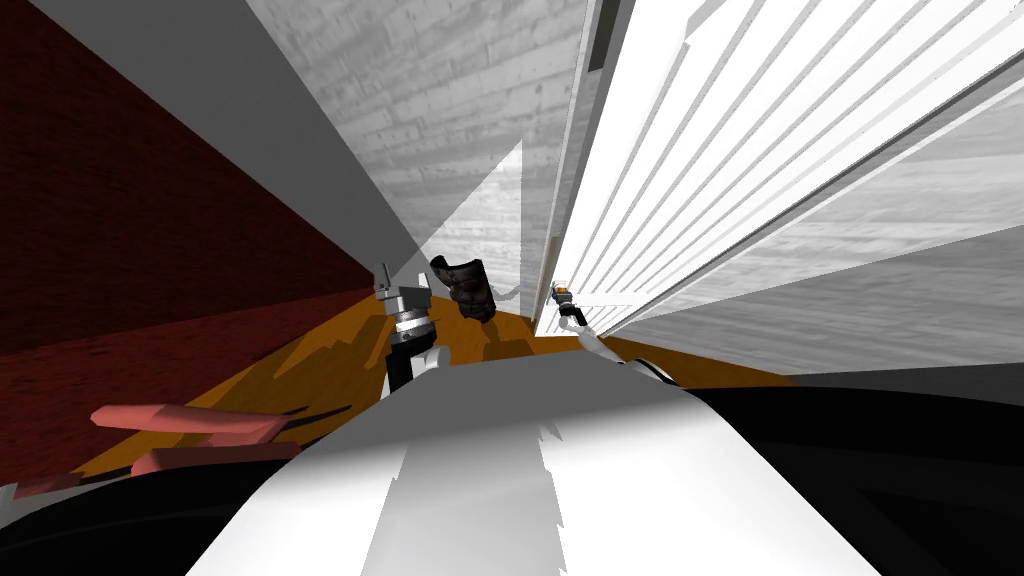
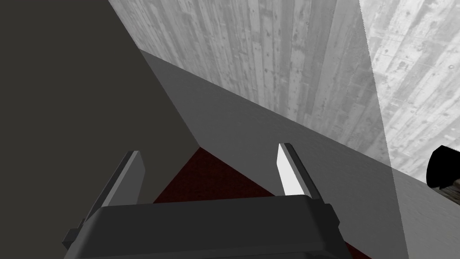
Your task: Pull the door open
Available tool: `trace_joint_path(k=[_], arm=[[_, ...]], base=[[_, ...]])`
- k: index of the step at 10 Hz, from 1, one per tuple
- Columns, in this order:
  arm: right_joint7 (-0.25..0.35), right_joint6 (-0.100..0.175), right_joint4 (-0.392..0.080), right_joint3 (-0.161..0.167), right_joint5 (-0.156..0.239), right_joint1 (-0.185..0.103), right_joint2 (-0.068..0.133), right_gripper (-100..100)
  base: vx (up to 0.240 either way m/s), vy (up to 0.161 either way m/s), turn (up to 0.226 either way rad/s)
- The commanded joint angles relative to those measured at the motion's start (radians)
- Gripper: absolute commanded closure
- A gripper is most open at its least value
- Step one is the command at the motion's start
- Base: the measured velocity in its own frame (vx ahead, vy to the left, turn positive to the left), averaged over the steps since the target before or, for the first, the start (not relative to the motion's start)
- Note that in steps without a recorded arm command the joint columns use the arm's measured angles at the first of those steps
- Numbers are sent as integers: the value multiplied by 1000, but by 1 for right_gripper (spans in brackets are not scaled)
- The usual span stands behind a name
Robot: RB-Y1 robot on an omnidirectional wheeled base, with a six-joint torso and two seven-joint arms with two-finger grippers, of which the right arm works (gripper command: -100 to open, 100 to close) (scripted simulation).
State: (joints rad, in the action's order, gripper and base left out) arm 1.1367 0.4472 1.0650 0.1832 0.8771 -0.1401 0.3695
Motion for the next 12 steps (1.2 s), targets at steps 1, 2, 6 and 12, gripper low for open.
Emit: trace_joint_path(k=[1,2,6,12], arm=[[0,1,1,1,0,1,-2,100],[0,1,1,1,0,1,-2,100],[50,7,20,39,0,18,44,100],[159,24,63,122,0,54,141,100]], base=[[-13,-3,4],[0,0,0],[-140,-58,128],[-217,-103,182]])
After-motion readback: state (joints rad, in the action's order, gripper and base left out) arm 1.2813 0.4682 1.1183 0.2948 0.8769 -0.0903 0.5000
